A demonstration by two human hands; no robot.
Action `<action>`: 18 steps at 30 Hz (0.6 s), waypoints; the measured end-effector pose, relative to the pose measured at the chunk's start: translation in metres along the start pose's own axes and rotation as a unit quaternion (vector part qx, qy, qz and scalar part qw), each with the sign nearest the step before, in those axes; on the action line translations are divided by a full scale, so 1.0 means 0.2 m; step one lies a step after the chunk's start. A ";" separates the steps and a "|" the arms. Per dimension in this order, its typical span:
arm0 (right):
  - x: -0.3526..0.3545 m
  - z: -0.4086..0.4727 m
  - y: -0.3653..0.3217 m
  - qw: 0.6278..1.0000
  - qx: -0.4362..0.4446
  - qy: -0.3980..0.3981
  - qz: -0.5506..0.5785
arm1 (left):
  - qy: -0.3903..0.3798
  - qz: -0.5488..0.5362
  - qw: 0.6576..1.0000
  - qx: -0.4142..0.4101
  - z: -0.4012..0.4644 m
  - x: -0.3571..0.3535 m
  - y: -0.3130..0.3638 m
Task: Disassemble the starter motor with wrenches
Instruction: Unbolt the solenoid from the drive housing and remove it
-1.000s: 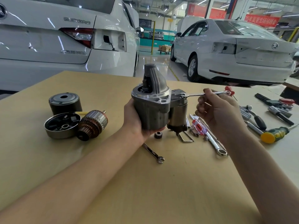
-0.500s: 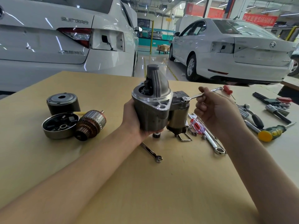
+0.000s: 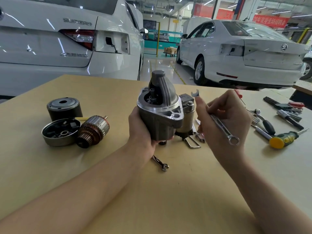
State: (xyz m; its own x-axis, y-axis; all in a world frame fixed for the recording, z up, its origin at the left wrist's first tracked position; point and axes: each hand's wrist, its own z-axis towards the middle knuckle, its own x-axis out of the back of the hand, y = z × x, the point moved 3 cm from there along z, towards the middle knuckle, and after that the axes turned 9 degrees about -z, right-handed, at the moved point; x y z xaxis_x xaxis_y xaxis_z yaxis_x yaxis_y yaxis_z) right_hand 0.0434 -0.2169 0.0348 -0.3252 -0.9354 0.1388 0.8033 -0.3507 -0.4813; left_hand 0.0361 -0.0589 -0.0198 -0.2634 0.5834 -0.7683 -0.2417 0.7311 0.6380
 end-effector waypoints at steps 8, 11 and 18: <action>-0.03 -0.03 0.00 0.986 0.140 -0.036 -0.082 | 0.010 -0.015 1.000 -0.018 -0.02 -0.01 0.00; -0.03 -0.04 0.00 0.983 0.153 -0.053 -0.081 | 0.006 -0.011 1.000 -0.023 -0.02 -0.01 0.00; -0.05 -0.05 0.00 0.979 0.168 -0.067 -0.097 | 0.010 -0.010 1.000 -0.021 -0.02 -0.01 0.00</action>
State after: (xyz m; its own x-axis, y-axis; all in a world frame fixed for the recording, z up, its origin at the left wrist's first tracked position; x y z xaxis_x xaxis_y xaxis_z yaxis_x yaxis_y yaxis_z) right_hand 0.0428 -0.2069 0.0252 -0.4376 -0.8391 0.3231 0.8590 -0.4964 -0.1258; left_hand 0.0327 -0.0618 -0.0173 -0.2762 0.5612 -0.7802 -0.2854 0.7273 0.6242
